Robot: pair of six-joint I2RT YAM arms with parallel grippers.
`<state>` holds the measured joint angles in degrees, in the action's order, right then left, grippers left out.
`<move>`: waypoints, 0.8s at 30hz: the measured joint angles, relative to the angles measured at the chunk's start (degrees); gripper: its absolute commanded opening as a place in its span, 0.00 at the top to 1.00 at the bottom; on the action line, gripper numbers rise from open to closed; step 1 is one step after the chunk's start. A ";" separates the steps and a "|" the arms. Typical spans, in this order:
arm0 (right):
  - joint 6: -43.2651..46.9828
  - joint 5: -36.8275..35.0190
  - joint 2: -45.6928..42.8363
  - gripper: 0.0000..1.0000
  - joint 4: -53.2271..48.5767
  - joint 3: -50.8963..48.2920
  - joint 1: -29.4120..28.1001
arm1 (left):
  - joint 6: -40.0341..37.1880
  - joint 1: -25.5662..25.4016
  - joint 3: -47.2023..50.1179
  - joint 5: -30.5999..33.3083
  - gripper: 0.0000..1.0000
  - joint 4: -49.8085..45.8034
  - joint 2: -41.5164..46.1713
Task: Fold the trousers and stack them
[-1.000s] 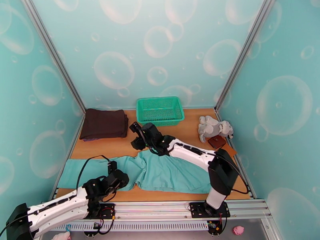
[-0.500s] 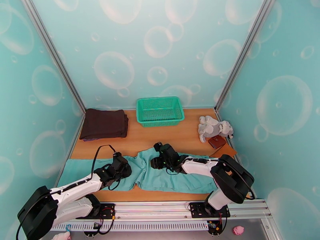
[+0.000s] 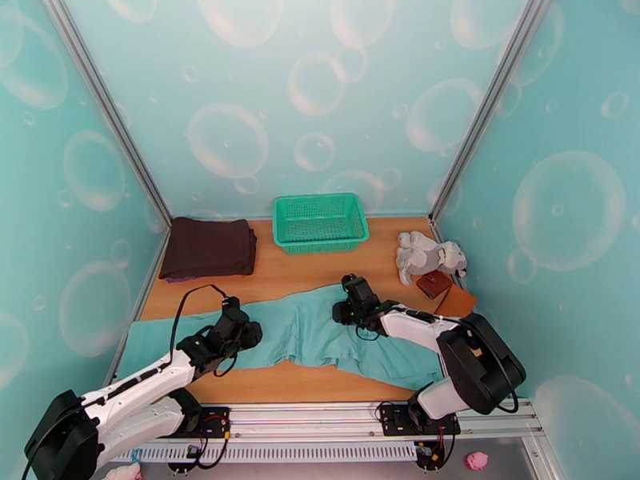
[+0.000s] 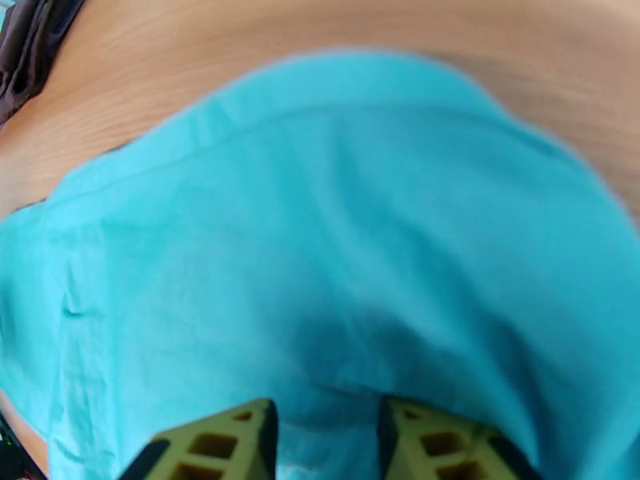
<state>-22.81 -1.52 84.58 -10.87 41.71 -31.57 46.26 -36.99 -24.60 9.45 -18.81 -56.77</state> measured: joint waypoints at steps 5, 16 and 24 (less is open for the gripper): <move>2.62 -3.04 -2.49 0.54 -0.52 8.48 -11.74 | -1.73 3.17 1.46 -1.57 0.49 0.20 -1.20; -8.70 18.75 18.64 0.62 22.08 9.46 -19.45 | -3.41 8.24 1.64 0.63 0.49 -0.33 -2.80; -13.66 18.71 18.21 0.60 21.73 4.90 -16.13 | -3.98 8.48 3.15 -0.48 0.23 0.61 -1.16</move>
<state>-36.47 17.19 102.78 10.85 46.61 -47.70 42.28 -28.51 -21.45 8.97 -18.20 -57.93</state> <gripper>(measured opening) 0.389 0.564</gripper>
